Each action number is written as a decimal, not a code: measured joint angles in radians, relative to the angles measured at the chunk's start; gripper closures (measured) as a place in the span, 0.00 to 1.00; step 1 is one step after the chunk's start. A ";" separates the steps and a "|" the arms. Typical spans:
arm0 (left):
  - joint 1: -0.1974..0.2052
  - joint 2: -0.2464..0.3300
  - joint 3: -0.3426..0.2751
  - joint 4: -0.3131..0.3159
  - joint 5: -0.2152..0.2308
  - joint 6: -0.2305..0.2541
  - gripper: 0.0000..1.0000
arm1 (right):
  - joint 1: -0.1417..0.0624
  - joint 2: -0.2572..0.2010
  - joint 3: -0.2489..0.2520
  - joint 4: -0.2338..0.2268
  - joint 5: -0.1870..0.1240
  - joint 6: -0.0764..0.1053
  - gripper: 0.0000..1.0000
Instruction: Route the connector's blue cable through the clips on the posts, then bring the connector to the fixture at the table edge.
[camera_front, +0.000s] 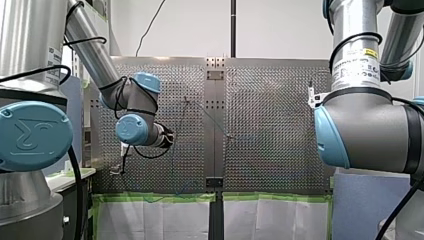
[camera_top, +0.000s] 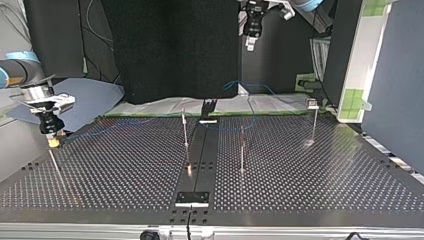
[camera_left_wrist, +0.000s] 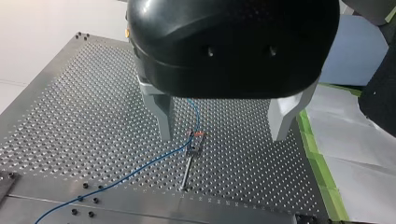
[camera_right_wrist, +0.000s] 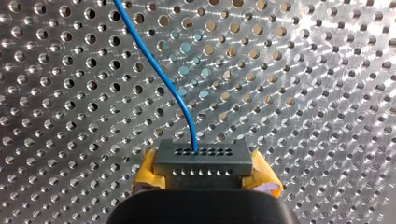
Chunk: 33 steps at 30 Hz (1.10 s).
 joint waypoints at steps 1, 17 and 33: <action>0.000 0.000 0.000 0.000 0.000 0.000 0.00 | 0.000 0.000 -0.001 0.000 0.000 0.002 1.00; 0.003 0.000 -0.001 0.000 0.000 0.000 0.00 | 0.004 0.000 -0.002 -0.015 0.061 0.038 0.04; 0.003 0.000 -0.001 0.000 0.000 0.000 0.00 | 0.012 0.004 -0.001 -0.015 0.089 0.039 0.00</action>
